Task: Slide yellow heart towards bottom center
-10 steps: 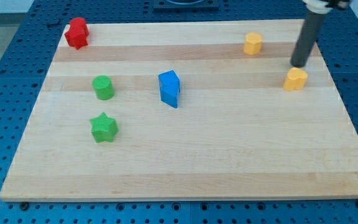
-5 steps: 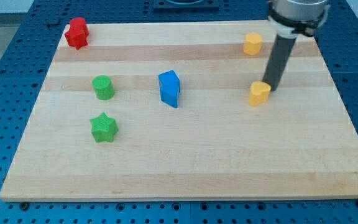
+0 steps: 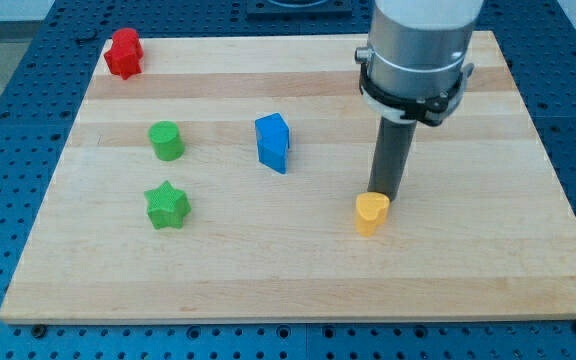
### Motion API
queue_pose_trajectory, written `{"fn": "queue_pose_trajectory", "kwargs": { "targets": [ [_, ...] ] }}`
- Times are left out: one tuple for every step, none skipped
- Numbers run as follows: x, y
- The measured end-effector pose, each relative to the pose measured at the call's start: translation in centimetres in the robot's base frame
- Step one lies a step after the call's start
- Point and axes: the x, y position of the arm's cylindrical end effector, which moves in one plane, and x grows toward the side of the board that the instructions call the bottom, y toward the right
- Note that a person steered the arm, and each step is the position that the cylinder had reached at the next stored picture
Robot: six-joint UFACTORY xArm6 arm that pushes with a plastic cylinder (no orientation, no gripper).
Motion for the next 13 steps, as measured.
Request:
{"fn": "queue_pose_trajectory", "kwargs": {
  "targets": [
    [1.4, 0.0],
    [2.1, -0.5],
    [2.3, -2.3],
    [2.8, -5.0],
    [2.8, -5.3],
    [2.8, -2.7],
    [3.3, -0.6],
    [4.7, -1.4],
    [5.2, -3.7],
    [5.2, -6.9],
    [5.3, -9.4],
    [5.7, -9.8],
    [5.2, -7.8]
  ]
}}
